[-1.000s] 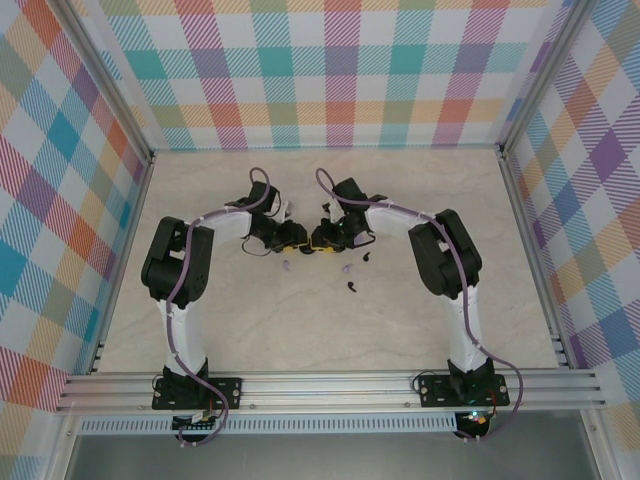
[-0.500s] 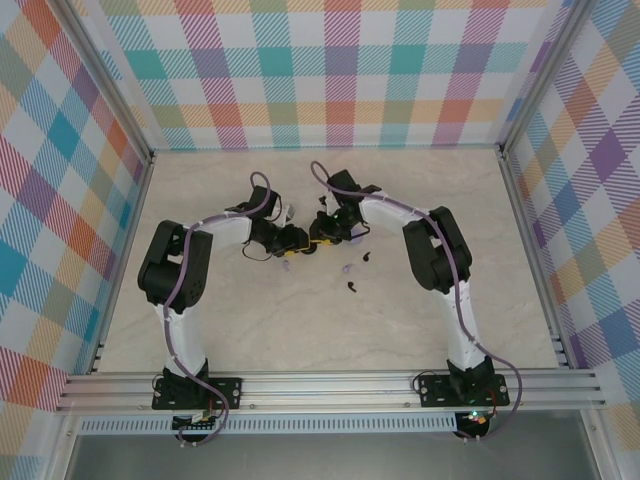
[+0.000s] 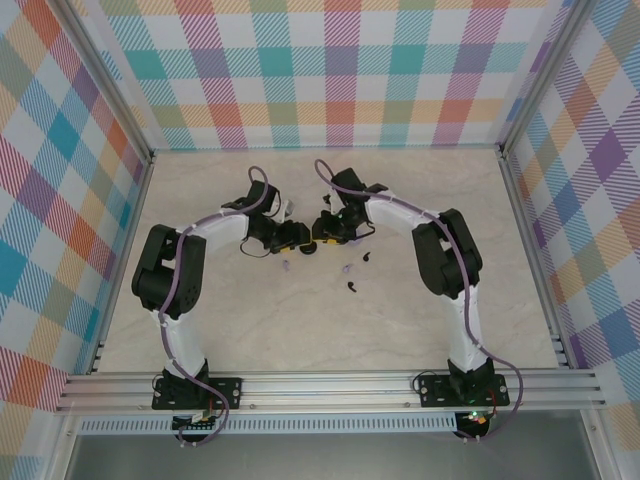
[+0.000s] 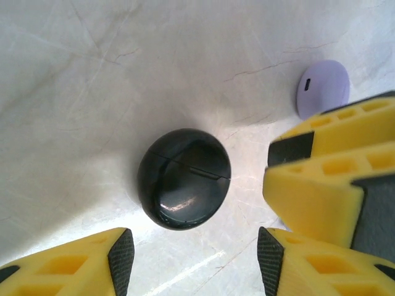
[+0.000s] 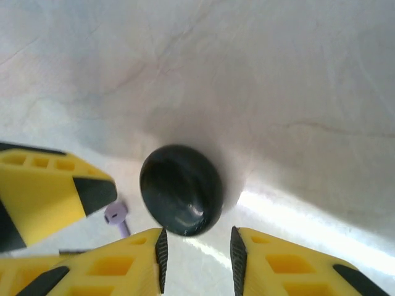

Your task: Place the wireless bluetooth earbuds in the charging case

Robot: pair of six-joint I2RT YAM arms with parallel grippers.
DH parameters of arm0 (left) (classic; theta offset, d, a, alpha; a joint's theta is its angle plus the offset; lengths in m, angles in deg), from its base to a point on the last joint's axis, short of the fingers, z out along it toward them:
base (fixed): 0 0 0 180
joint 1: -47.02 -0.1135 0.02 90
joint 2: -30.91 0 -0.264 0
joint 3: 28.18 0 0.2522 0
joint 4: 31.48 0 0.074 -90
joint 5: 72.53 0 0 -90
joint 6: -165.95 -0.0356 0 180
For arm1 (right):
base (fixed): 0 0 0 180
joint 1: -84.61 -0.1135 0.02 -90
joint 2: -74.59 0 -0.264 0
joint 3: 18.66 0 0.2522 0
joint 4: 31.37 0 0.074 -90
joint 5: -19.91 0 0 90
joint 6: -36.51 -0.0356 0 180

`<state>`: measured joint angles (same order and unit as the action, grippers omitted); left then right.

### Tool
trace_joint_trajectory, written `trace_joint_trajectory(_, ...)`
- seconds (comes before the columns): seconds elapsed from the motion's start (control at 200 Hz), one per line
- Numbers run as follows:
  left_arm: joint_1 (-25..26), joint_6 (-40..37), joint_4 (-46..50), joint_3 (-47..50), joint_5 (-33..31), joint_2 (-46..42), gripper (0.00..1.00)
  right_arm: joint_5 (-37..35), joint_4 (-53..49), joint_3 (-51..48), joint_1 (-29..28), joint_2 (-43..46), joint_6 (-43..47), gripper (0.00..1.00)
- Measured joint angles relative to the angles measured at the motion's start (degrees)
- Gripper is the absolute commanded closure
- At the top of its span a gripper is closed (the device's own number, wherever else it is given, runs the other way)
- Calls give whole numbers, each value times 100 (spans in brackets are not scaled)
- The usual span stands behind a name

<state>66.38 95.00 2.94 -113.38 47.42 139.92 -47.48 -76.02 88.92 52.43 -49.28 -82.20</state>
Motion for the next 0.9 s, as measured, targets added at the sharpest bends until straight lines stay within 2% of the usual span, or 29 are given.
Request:
trace_joint_trajectory(0.325,-181,-66,31,-452,219,426,45,439,555,-448,33,61,-466,65)
trace_joint_trajectory(0.62,-269,-66,35,-470,219,710,53,588,776,-455,33,59,-664,70)
trace_joint_trajectory(0.79,-306,-74,35,-470,245,719,62,601,782,-455,33,-9,-710,70)
trace_joint_trajectory(0.9,-317,-74,31,-470,289,721,63,597,780,-455,33,-92,-752,70)
